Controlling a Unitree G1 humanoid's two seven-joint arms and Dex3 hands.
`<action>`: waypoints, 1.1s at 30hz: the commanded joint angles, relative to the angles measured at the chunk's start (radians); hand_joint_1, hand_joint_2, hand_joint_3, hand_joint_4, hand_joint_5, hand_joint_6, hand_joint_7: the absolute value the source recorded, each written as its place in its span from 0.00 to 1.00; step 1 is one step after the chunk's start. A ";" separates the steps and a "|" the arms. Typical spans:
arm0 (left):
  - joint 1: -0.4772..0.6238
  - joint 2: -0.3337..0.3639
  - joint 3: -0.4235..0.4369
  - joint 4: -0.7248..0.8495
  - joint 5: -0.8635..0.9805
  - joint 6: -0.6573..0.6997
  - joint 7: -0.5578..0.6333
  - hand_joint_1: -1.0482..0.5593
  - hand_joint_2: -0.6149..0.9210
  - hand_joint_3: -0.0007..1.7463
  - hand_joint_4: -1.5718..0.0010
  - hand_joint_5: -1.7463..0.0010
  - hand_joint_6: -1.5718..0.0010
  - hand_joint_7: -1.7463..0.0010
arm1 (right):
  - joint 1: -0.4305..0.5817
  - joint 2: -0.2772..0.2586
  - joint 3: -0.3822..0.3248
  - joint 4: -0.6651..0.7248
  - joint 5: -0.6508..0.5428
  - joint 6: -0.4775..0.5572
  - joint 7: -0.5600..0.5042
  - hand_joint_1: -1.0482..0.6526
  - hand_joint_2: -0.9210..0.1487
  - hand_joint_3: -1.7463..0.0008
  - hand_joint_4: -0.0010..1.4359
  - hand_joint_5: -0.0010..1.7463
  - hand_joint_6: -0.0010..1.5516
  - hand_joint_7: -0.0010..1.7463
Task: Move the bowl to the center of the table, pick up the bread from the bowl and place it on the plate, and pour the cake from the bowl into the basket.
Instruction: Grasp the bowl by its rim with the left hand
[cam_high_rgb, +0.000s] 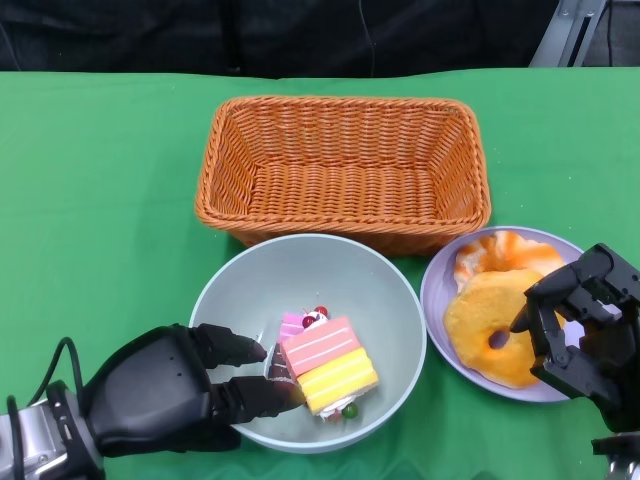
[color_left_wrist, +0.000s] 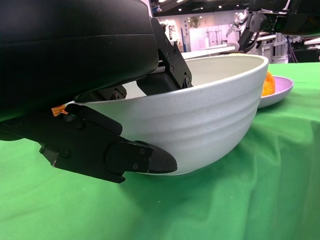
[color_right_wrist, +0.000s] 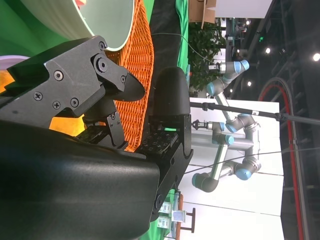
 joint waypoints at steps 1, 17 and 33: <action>-0.004 -0.003 -0.009 0.036 0.002 0.004 -0.023 0.39 1.00 0.17 0.50 0.99 0.58 1.00 | 0.002 -0.003 -0.005 -0.006 0.000 -0.007 -0.005 0.60 0.27 0.43 0.48 0.95 0.43 0.77; -0.025 -0.009 -0.033 0.080 0.022 -0.034 0.040 0.41 1.00 0.18 0.40 0.94 0.45 0.95 | 0.006 -0.001 -0.003 -0.012 0.002 0.005 -0.006 0.59 0.26 0.44 0.47 0.95 0.43 0.78; -0.041 -0.025 -0.036 0.145 0.030 -0.080 0.174 0.43 1.00 0.14 0.79 0.01 0.59 0.52 | 0.010 -0.003 -0.004 -0.020 0.011 0.014 0.002 0.60 0.23 0.46 0.47 0.95 0.42 0.78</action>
